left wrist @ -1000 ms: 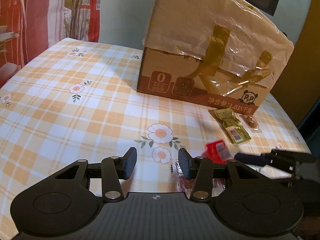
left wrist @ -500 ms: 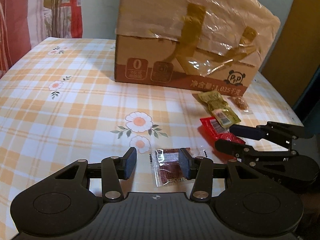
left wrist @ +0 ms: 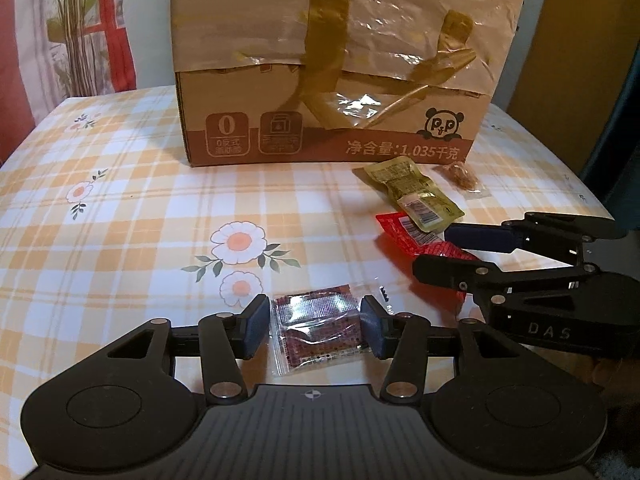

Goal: Organize snacks

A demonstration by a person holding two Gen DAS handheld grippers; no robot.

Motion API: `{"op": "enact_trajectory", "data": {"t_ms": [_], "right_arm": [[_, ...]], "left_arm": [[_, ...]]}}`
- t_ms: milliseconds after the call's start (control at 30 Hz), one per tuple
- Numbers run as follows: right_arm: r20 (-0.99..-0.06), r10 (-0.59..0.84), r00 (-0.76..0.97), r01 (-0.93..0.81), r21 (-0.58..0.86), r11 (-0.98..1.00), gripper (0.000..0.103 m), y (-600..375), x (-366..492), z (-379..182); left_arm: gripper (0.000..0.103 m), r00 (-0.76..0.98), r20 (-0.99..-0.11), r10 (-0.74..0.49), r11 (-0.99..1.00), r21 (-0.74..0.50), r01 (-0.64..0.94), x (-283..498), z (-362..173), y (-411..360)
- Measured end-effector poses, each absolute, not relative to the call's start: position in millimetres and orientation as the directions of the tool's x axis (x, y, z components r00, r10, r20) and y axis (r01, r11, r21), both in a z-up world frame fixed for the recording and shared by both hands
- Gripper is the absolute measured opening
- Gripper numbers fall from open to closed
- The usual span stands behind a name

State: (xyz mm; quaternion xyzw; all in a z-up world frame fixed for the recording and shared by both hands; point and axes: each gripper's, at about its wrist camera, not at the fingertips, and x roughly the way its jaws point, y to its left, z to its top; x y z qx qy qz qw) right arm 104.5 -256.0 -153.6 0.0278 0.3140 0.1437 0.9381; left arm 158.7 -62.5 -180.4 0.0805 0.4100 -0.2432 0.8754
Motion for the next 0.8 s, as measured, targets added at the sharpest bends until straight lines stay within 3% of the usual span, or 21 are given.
{"op": "enact_trajectory", "data": {"t_ms": [567, 800], "right_arm": [[-0.621, 0.266, 0.738, -0.246, 0.119, 0.962, 0.057, -253.4, 108.4, -157.1], [-0.615, 0.274, 0.739, -0.255, 0.122, 0.959, 0.053, -253.9, 107.9, -156.9]], "left_arm": [[0.058, 0.634, -0.747, -0.202, 0.941, 0.031, 0.337, 173.1, -182.8, -43.4], [0.057, 0.637, -0.747, -0.191, 0.947, 0.031, 0.321, 173.7, -181.8, -39.1]]}}
